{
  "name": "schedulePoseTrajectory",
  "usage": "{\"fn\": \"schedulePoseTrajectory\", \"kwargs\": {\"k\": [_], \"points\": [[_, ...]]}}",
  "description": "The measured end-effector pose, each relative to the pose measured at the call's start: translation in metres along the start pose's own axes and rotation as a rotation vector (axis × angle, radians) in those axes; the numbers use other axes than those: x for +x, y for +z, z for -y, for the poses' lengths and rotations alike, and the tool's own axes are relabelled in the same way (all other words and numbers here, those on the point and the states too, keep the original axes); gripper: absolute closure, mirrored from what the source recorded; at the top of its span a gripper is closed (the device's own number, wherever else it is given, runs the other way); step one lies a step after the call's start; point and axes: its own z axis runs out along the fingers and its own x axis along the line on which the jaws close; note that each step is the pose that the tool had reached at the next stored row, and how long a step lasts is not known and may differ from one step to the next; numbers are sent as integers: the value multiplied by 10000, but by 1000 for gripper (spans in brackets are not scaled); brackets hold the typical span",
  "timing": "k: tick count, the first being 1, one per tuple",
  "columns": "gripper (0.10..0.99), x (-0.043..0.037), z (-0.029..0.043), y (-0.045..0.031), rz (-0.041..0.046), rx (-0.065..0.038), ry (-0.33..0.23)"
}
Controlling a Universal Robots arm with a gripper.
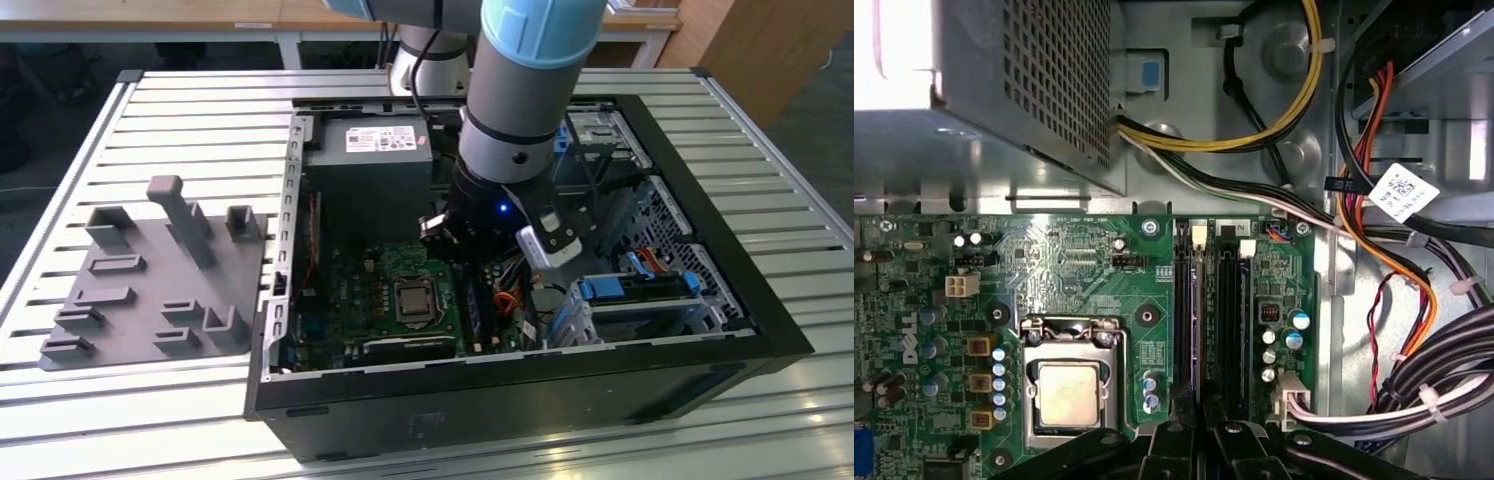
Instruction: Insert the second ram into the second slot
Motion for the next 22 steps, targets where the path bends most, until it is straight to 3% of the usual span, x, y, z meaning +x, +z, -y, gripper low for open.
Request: {"fn": "schedulePoseTrajectory", "kwargs": {"k": [13, 22], "points": [[945, -13, -5, 57, 5, -77, -151], [945, -14, 4, 75, 0, -76, -154]]}}
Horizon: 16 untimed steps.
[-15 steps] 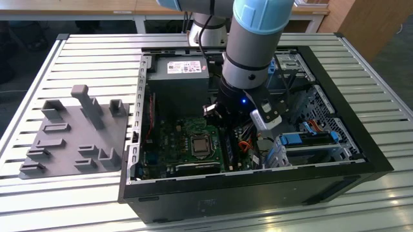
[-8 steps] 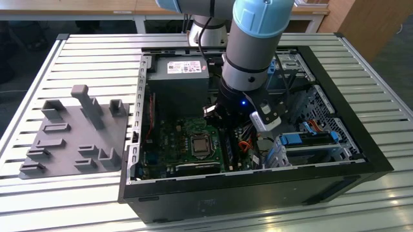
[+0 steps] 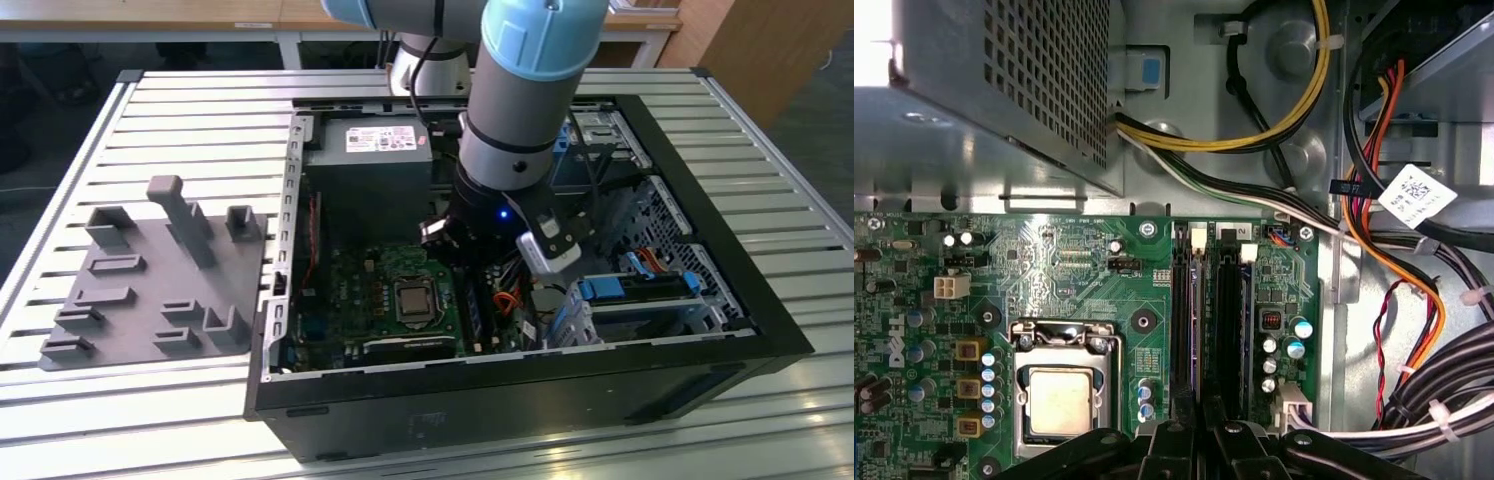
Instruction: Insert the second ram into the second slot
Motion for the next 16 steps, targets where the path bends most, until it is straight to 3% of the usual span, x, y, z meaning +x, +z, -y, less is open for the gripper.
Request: {"fn": "schedulePoseTrajectory", "kwargs": {"k": [16], "points": [[945, -6, 11, 28, -3, -29, 173]]}}
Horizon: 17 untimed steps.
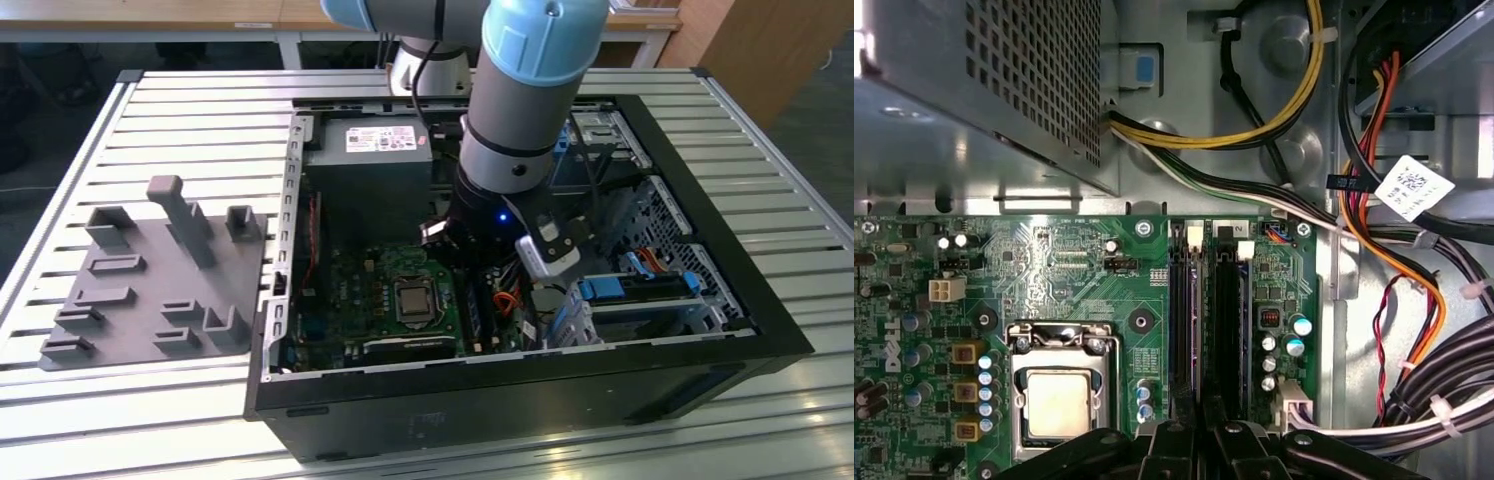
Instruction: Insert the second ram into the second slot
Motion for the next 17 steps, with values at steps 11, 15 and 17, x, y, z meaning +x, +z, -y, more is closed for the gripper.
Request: {"fn": "schedulePoseTrajectory", "kwargs": {"k": [11, 15, 17], "points": [[945, -1, 0, 16, -1, -23, 0], [945, -1, 0, 17, 0, -23, -1], [945, -1, 0, 17, 0, -23, -1]]}}
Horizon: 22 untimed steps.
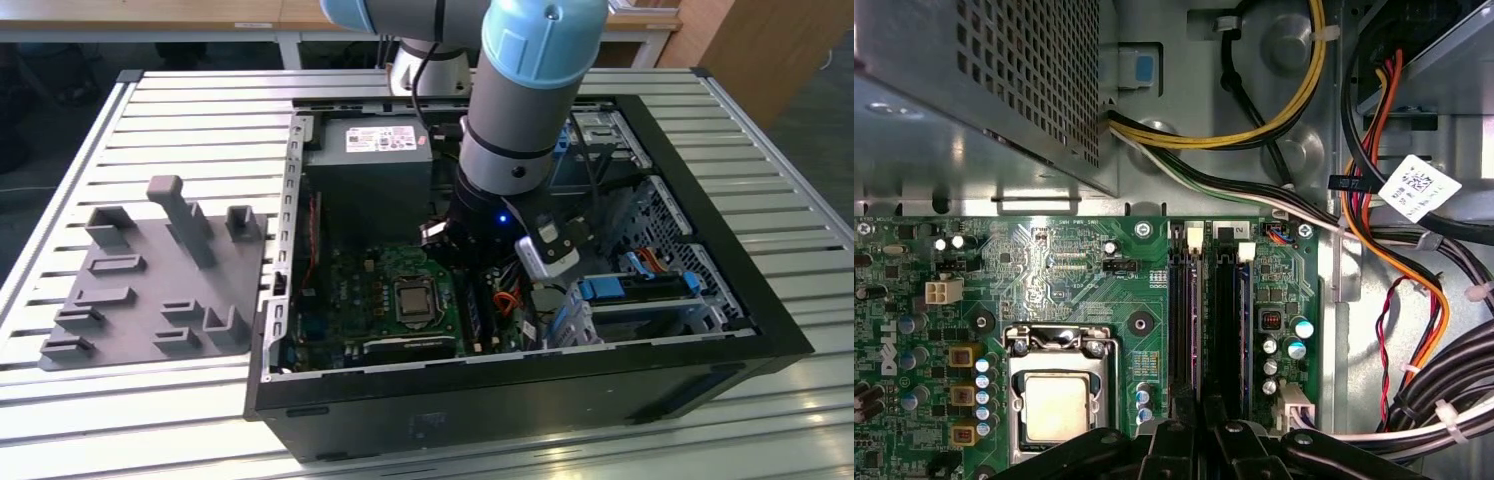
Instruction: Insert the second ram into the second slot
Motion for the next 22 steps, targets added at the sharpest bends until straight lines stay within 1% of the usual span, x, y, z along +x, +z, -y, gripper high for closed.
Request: {"fn": "schedulePoseTrajectory", "kwargs": {"k": [1, 2, 4, 5, 10, 14, 19, 22], "points": [[937, 0, 0, 0, 0, 0, 0], [882, 0, 0, 0, 0, 0, 0], [882, 0, 0, 0, 0, -1, 0], [812, 0, 0, 1, 0, -1, 0], [812, 1, 0, -10, 0, -1, 0], [812, 3, 1, -80, 0, -1, 0], [812, 9, 2, -205, -10, 10, 0], [827, 9, 2, -225, -23, 11, 0]]}}
